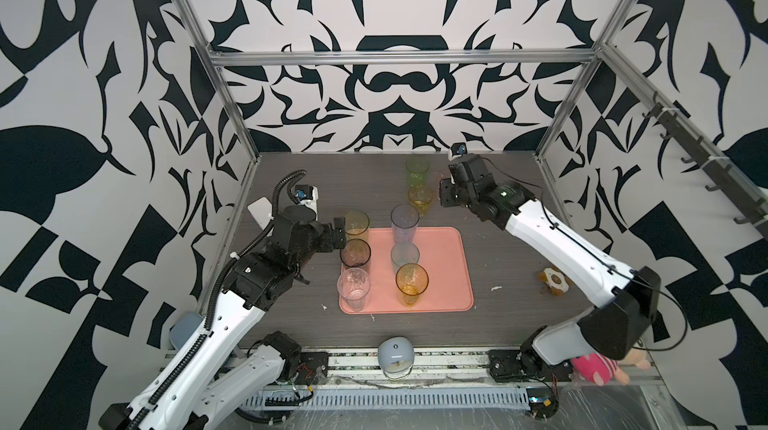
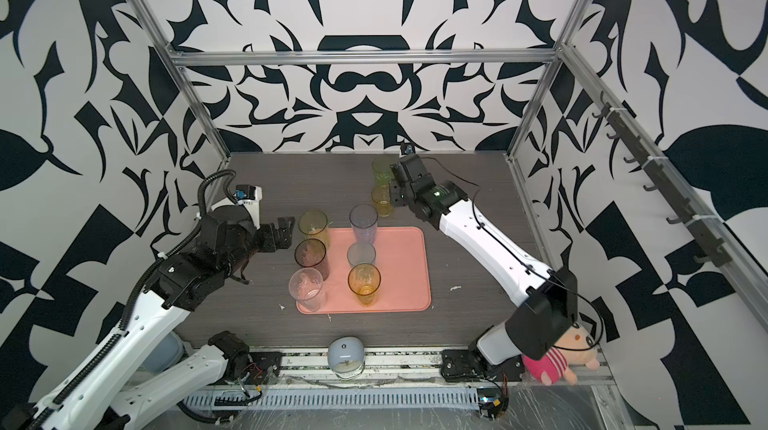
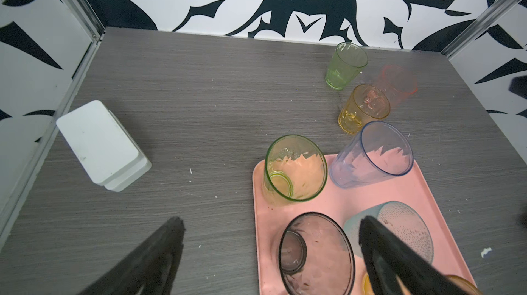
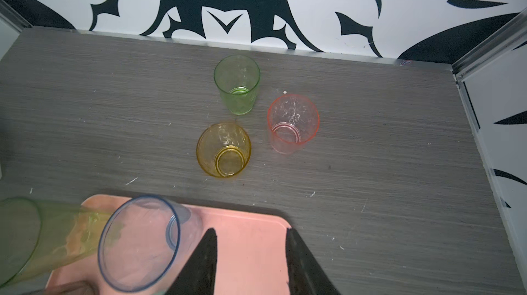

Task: Place the glasses into the tray
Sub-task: 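Raise the right gripper and move it toward the green glass beyond the tray, then lower the right gripper around the green glass and close it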

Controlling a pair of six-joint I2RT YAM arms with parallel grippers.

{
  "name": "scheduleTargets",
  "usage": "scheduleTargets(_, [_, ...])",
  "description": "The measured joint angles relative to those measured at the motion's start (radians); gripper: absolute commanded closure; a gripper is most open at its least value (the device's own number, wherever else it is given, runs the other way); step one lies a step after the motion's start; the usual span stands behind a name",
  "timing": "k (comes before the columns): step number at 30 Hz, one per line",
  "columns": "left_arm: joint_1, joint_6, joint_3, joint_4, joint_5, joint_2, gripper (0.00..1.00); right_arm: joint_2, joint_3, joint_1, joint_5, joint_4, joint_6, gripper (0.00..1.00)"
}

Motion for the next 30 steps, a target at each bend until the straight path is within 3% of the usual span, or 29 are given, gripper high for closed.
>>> scheduleTargets(19, [0.0,0.06,0.039,0.03,-0.022,0.058,0.01,0.459,0.349,-0.14,-0.155,0.008,-0.008,0.57])
scheduleTargets(30, [0.0,0.055,0.039,0.032,-0.022,0.068,0.0,0.636,0.507,-0.188,-0.193,-0.004,0.002,0.57])
